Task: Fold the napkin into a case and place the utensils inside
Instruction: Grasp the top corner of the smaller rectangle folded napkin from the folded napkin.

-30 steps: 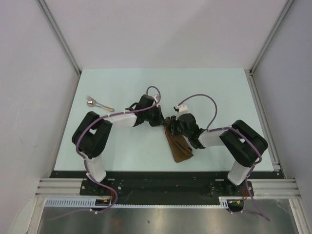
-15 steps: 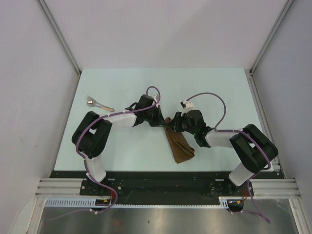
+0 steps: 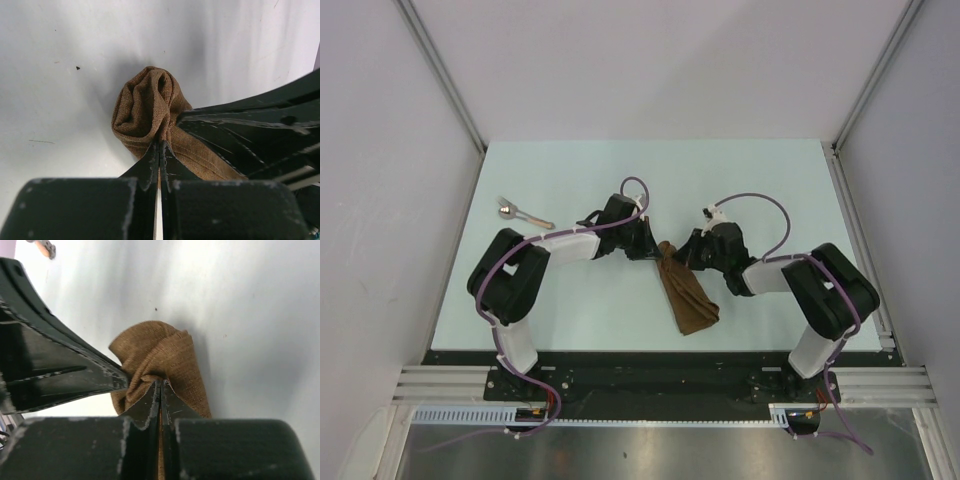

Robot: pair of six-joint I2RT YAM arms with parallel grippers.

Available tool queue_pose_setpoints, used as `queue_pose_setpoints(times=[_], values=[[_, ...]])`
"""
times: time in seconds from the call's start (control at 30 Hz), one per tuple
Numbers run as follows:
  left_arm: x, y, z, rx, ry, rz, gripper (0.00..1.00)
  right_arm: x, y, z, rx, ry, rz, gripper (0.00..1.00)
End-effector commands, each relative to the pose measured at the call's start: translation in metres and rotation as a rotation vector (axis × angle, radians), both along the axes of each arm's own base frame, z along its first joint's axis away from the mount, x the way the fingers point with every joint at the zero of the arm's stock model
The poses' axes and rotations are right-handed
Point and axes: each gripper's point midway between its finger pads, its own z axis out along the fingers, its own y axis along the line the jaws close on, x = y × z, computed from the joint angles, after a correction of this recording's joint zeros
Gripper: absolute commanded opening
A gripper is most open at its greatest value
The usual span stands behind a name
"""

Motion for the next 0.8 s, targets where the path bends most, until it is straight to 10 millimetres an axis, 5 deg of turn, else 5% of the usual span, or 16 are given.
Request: queue_pose_setpoints(times=[0.0,0.4,0.67,0.73,0.77], values=[[0.001,-0.006,0.009,-0.027,-0.022,-0.037,0.00,0.000,0.008,-0.006,0.047,0.012,0.016,0.02],[0.002,-0.007,0.004,-0.022,-0.014,-0.035,0.00,-0.012,0.036,-0.013,0.155,0.060,0.061,0.00],[-0.008,-0.008,-0.003,-0.001,0.007,-0.043,0.00,-0.001,0.040,-0.006,0.319,0.118,-0.093,0.00],[-0.009,-0.004,-0.003,0.014,0.008,-0.030,0.01,0.002,0.042,-0.007,0.336,0.134,-0.094,0.00],[-0.009,-0.002,-0.003,0.024,0.005,-0.023,0.10,0.003,0.043,-0.008,0.332,0.139,-0.093,0.00]])
